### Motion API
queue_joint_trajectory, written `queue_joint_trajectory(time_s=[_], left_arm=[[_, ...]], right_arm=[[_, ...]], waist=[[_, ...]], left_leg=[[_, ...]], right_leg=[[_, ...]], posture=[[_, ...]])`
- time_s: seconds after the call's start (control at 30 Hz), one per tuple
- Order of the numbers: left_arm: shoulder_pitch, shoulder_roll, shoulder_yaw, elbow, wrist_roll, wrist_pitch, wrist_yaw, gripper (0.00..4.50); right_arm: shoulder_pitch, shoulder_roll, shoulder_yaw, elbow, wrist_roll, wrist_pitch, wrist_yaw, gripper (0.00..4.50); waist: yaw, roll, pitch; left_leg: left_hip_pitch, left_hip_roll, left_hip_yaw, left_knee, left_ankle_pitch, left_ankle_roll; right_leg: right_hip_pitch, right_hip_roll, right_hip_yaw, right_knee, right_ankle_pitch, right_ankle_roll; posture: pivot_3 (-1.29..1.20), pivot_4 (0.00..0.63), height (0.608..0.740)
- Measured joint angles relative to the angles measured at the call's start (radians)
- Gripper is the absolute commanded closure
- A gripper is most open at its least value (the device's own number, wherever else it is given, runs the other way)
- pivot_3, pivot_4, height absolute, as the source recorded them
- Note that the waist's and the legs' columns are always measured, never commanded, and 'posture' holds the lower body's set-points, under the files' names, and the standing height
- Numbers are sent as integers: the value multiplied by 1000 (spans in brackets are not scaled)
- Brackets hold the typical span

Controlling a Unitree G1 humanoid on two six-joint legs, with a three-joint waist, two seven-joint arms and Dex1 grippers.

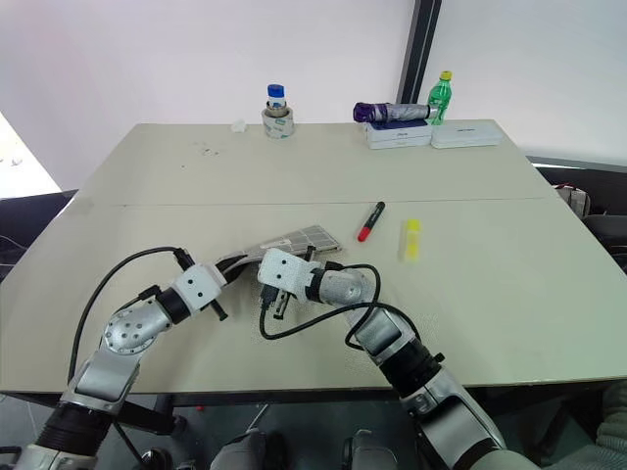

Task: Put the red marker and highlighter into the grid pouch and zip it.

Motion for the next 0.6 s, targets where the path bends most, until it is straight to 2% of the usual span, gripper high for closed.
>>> queue_joint_trajectory(time_s=[0.33, 0.6], left_arm=[[-13, -42, -8, -2, 40, 25, 30, 4500], [-15, -55, -4, -13, 41, 27, 37, 4500]], right_arm=[[-62, 3, 51, 38, -94, -99, 35, 4465], [-110, -42, 65, 73, -187, -265, 92, 4465]], waist=[[0, 0, 0], [0, 0, 0]], left_leg=[[0, 0, 0, 0, 0, 0], [0, 0, 0, 0, 0, 0]], right_leg=[[0, 0, 0, 0, 0, 0], [0, 0, 0, 0, 0, 0]], posture=[[0, 150, 738], [0, 150, 738]])
